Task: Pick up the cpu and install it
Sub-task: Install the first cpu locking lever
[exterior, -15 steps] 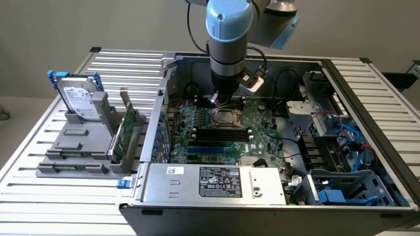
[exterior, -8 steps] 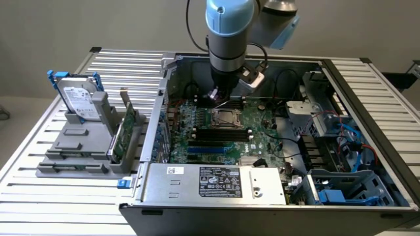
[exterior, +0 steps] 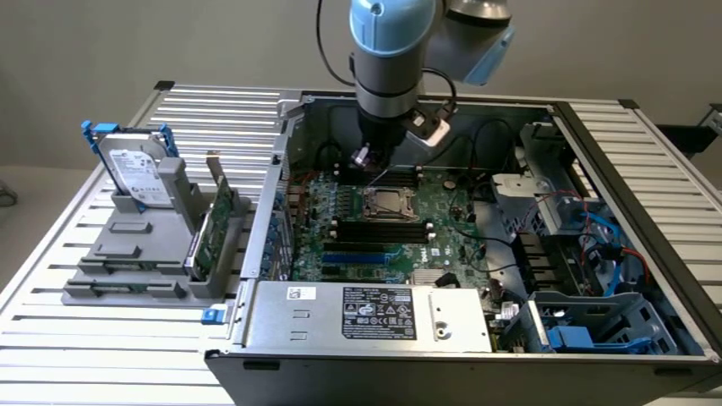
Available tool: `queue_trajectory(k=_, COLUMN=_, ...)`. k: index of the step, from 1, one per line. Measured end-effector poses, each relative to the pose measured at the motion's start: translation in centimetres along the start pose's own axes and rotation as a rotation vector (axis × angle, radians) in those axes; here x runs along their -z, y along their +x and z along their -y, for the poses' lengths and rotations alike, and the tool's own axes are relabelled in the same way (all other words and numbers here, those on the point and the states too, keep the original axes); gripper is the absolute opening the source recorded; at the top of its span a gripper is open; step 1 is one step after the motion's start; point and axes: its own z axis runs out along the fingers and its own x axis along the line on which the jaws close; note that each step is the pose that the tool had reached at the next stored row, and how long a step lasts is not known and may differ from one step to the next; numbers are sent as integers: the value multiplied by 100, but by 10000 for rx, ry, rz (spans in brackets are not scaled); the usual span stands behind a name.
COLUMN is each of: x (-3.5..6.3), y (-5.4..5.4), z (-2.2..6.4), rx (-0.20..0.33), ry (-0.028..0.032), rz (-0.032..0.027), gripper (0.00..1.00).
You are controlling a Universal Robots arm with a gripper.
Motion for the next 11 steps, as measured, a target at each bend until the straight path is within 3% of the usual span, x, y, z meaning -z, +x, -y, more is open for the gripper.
queue_trajectory(k=5, x=49, y=-19, z=49, rx=-63, ry=154, rz=51, gripper=11)
queue_trajectory(k=11, x=69, y=-39, z=46, rx=-85, ry=174, rz=70, gripper=11)
